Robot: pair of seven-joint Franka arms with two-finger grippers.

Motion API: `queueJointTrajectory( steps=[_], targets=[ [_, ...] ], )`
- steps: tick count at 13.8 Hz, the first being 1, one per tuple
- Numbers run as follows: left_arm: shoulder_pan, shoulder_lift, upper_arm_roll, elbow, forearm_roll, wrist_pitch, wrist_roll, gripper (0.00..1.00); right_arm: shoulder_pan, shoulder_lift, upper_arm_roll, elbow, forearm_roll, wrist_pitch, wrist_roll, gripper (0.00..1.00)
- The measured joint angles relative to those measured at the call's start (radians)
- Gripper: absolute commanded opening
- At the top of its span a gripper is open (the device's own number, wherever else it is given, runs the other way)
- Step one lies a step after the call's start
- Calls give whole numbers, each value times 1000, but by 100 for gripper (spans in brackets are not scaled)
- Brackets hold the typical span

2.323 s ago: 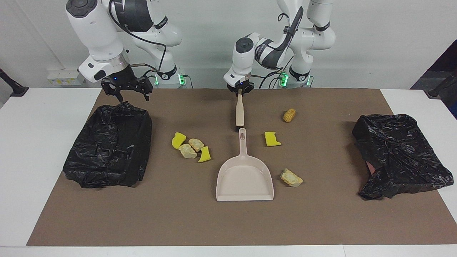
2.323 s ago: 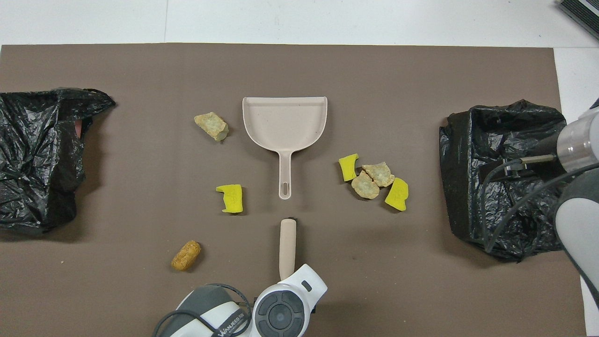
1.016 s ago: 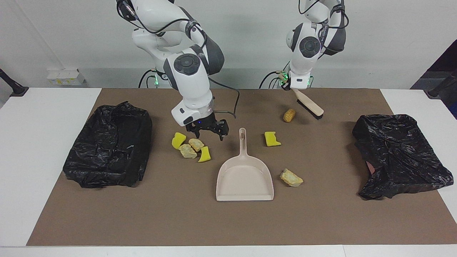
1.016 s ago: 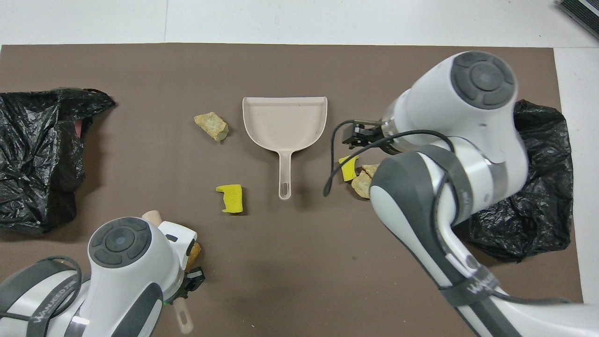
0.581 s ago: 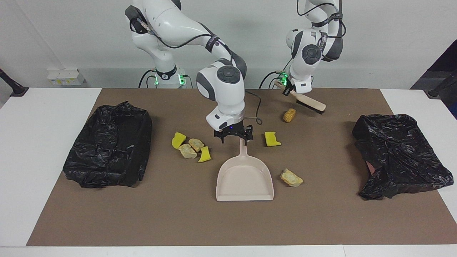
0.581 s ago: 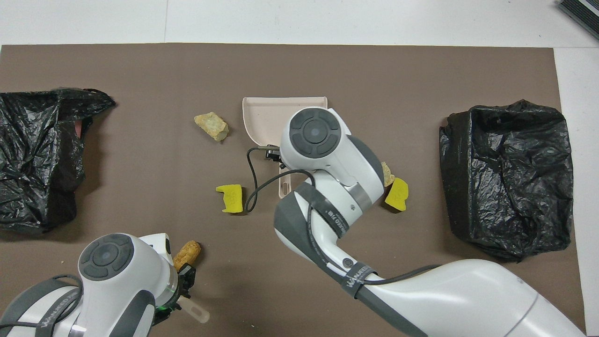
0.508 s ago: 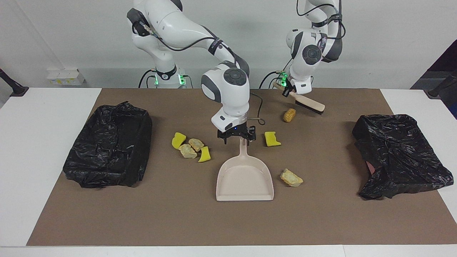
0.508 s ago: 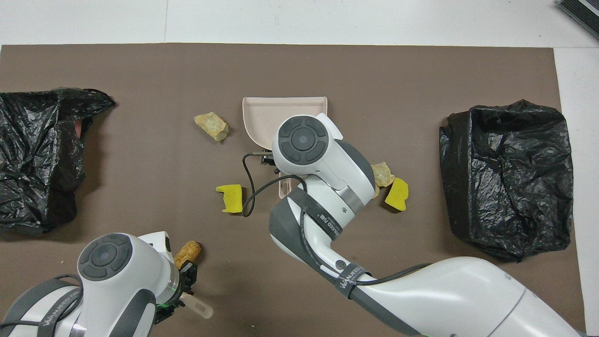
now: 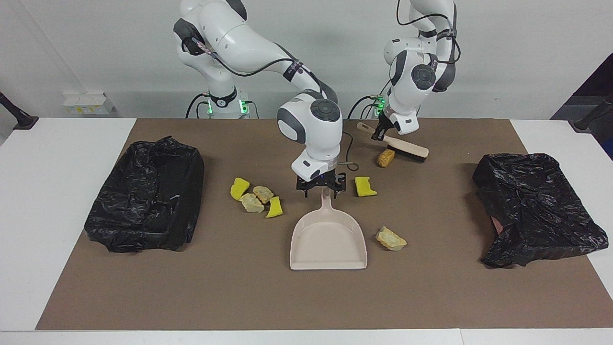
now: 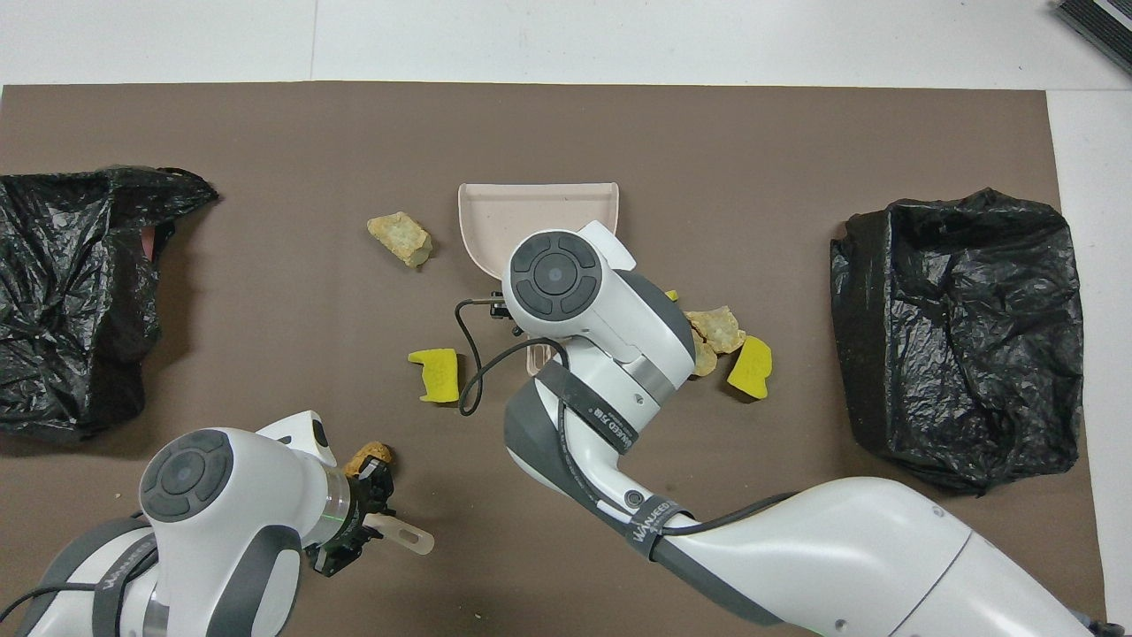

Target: Sweep and dump trash in bin

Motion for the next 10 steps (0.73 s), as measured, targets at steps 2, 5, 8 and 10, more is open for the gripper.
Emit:
queueJointTrajectory(
  steps=[2, 5, 8, 10],
  targets=[
    [0, 29, 0, 25, -2, 46, 0, 0, 0, 0, 13, -1, 0, 0, 0, 65],
    [-15, 89, -5, 79, -33, 118, 4, 0, 0, 0, 24, -4, 0, 0, 0, 11],
    [-71, 176, -10, 141, -40, 171, 37, 0, -5, 0, 25, -13, 0, 0, -1, 0],
    [-66, 203, -5, 171, -40, 122, 157, 0, -16, 0, 27, -14, -1, 0, -24, 0]
  ],
)
